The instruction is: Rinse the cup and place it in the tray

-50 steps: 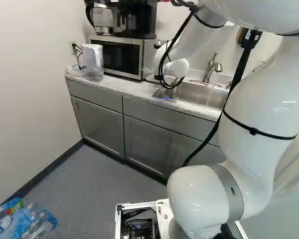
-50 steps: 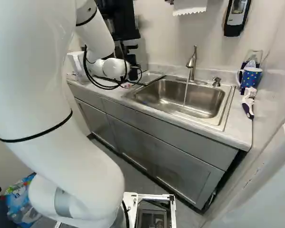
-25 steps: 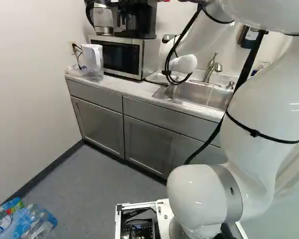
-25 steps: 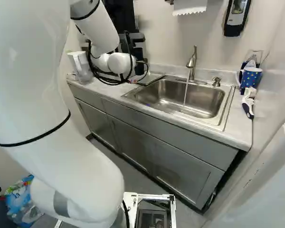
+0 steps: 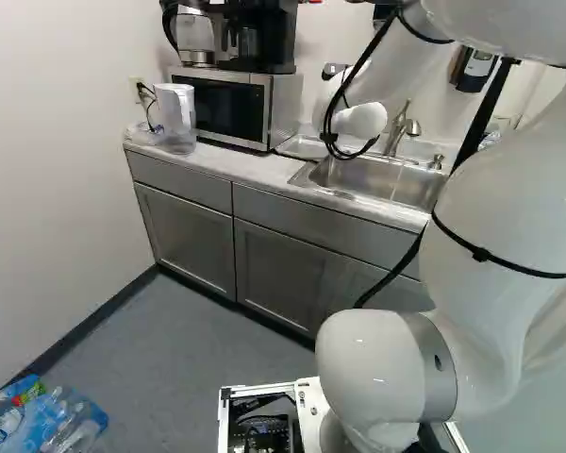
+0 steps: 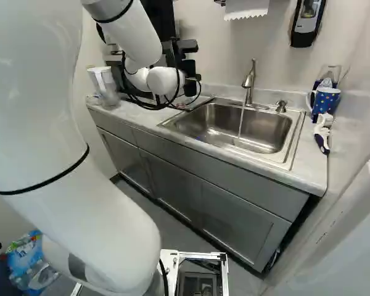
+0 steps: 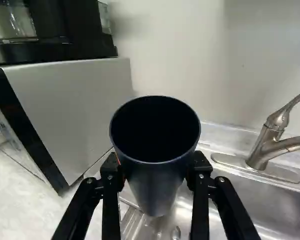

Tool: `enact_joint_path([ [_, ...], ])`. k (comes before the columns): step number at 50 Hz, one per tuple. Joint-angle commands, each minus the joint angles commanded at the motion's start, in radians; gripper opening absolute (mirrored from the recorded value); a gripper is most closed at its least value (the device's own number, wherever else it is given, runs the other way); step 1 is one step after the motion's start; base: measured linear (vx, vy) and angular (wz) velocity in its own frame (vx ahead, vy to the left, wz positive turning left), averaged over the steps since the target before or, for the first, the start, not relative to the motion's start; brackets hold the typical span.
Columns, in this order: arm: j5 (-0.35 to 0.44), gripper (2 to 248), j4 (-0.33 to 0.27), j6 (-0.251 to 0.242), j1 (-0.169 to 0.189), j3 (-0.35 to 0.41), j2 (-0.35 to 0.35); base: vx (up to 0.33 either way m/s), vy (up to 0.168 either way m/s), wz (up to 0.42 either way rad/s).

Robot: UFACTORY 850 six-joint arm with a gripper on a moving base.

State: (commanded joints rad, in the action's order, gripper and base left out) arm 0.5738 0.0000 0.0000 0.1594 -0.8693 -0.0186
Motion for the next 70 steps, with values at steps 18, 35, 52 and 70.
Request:
enact_joint_path([
  [18,-0.001,126,0.000,0.000,0.054,0.010,0.010,0.000,0.000,0.000],
  [35,-0.056,126,0.000,0.000,0.106,0.024,-0.001,0.000,0.000,0.000],
  [52,-0.106,126,0.000,0.000,0.154,0.012,-0.048,0.000,0.000,0.000],
  [70,-0.181,126,0.000,0.000,0.204,-0.012,-0.108,0.000,0.000,0.000],
])
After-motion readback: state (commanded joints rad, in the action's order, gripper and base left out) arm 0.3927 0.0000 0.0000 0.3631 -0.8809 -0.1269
